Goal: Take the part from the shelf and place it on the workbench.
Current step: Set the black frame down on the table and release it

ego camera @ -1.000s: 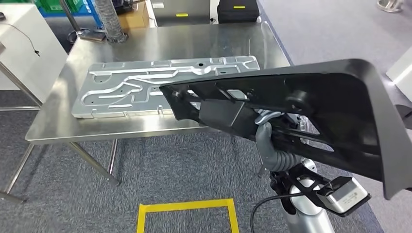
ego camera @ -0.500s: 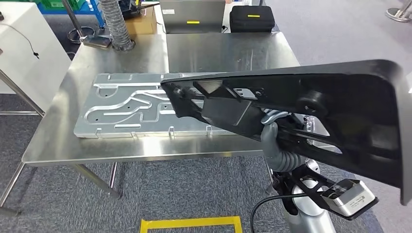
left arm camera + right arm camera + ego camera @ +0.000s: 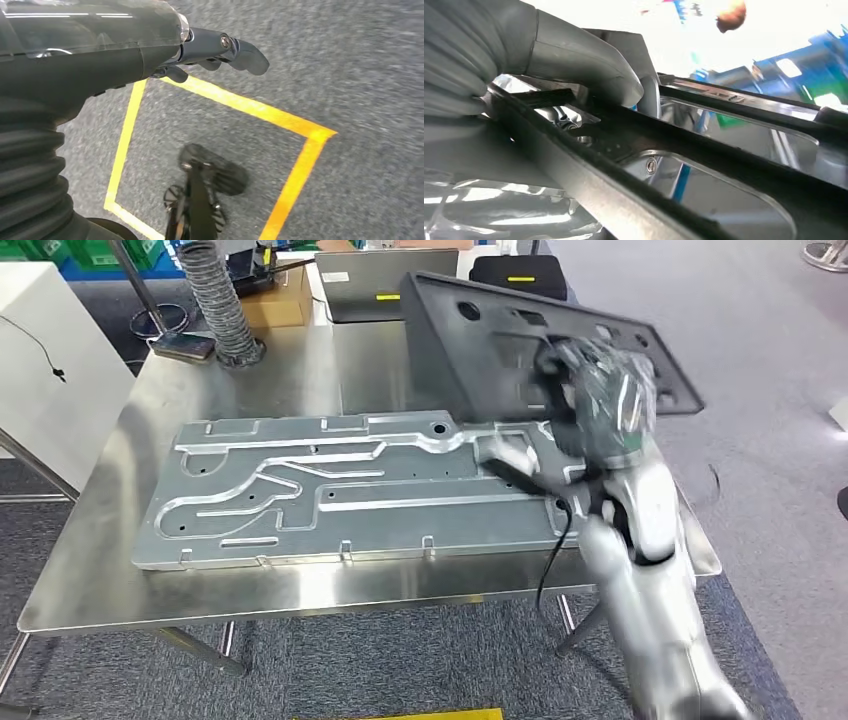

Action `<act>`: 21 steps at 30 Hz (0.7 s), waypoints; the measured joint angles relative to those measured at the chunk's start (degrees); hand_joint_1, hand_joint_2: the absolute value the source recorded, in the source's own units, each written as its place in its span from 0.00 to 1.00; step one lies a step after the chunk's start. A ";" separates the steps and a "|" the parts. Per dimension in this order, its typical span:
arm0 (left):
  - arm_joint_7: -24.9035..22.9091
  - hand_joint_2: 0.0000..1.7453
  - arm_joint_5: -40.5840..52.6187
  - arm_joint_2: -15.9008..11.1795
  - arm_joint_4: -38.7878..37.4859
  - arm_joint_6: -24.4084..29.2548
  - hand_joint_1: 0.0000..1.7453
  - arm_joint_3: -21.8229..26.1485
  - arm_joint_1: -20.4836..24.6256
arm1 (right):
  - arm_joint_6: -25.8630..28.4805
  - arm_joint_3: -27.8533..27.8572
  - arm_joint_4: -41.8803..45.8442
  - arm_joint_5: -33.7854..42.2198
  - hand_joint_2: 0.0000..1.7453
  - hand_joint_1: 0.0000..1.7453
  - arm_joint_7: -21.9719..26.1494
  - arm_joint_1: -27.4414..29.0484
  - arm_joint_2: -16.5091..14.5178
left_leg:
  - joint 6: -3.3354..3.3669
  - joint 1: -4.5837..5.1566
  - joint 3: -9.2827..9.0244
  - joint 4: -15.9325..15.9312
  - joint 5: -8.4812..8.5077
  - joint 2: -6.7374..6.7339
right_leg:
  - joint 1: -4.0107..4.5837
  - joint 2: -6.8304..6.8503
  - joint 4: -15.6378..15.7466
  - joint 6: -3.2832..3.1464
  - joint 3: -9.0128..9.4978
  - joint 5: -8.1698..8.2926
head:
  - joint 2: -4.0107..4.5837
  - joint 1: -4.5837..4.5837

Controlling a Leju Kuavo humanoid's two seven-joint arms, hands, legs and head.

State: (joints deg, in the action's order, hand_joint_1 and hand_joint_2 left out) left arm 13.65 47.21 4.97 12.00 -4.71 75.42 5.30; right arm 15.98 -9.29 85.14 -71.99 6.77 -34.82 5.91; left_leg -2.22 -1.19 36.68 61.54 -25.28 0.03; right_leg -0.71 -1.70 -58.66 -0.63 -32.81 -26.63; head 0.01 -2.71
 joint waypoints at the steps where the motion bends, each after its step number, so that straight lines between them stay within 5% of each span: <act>1: 0.05 1.00 0.34 -0.11 0.00 -0.15 0.00 -0.24 0.12 | -0.63 -0.47 -5.14 -3.15 1.00 1.00 -0.79 -3.50 0.03 | 0.38 0.06 0.11 -1.61 1.39 -0.07 | 0.08 0.02 -0.15 0.37 -0.19 -0.18 | 0.00 0.00; 6: 0.29 1.00 2.02 -0.40 0.00 -0.57 0.00 -1.52 0.38 | -1.02 -4.83 -30.76 -12.22 1.00 1.00 -2.11 -16.08 -0.64 | 2.62 -0.01 0.24 -2.51 1.97 0.32 | 0.08 0.90 -2.60 1.81 -1.60 -2.04 | 0.00 0.02; 9: 0.43 1.00 2.60 -0.54 0.00 -0.83 0.00 -2.17 0.55 | -0.88 -7.59 -41.94 -13.68 1.00 1.00 -2.81 -18.63 -1.81 | 3.25 -0.03 -0.37 -2.65 1.50 0.58 | -0.05 1.31 -13.05 2.22 -7.35 -5.84 | -0.01 0.02; 11: 0.49 1.00 2.90 -0.67 0.00 -0.94 0.00 -2.44 0.47 | -0.76 -9.11 -47.75 -13.96 1.00 1.00 -3.21 -18.83 -2.46 | 3.36 0.03 -0.96 -2.64 1.02 0.82 | -0.04 1.33 -16.29 2.14 -10.02 -5.24 | -0.01 0.02; 15: 0.52 1.00 3.11 -0.87 -0.01 -0.95 0.00 -3.02 0.46 | -0.37 -10.44 -55.78 -13.12 1.00 1.00 -3.56 -19.00 -3.90 | 2.98 0.38 -2.27 -2.66 -0.07 1.11 | 0.60 1.44 -3.56 0.57 -5.89 3.25 | 0.00 0.02; 18: 0.43 1.00 2.89 -1.10 -0.02 -0.77 0.00 -3.12 0.43 | -0.34 -10.83 -59.30 -12.99 1.00 1.00 -4.79 -19.35 -5.36 | 2.17 0.40 -2.31 -2.87 -0.44 1.00 | 1.11 1.50 -0.19 0.09 -4.72 3.52 | -0.01 0.02; 21: 0.34 1.00 2.68 -1.43 -0.02 -0.48 0.00 -3.12 0.36 | -1.11 -10.93 -61.75 -12.84 1.00 1.00 -7.08 -19.48 -7.15 | 1.21 0.41 -1.91 -1.51 -1.82 0.65 | 0.54 1.38 1.09 -0.38 -3.71 3.54 | -0.01 0.01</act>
State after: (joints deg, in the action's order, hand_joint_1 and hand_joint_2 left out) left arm 14.00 49.90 3.54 11.98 -5.19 72.30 5.66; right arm 14.87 -20.22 23.39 -84.84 -0.31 -54.30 -1.23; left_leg -1.01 -0.78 34.77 60.03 -27.10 0.68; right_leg -0.17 -0.32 -57.57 -1.01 -36.52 -23.09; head 0.00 -2.70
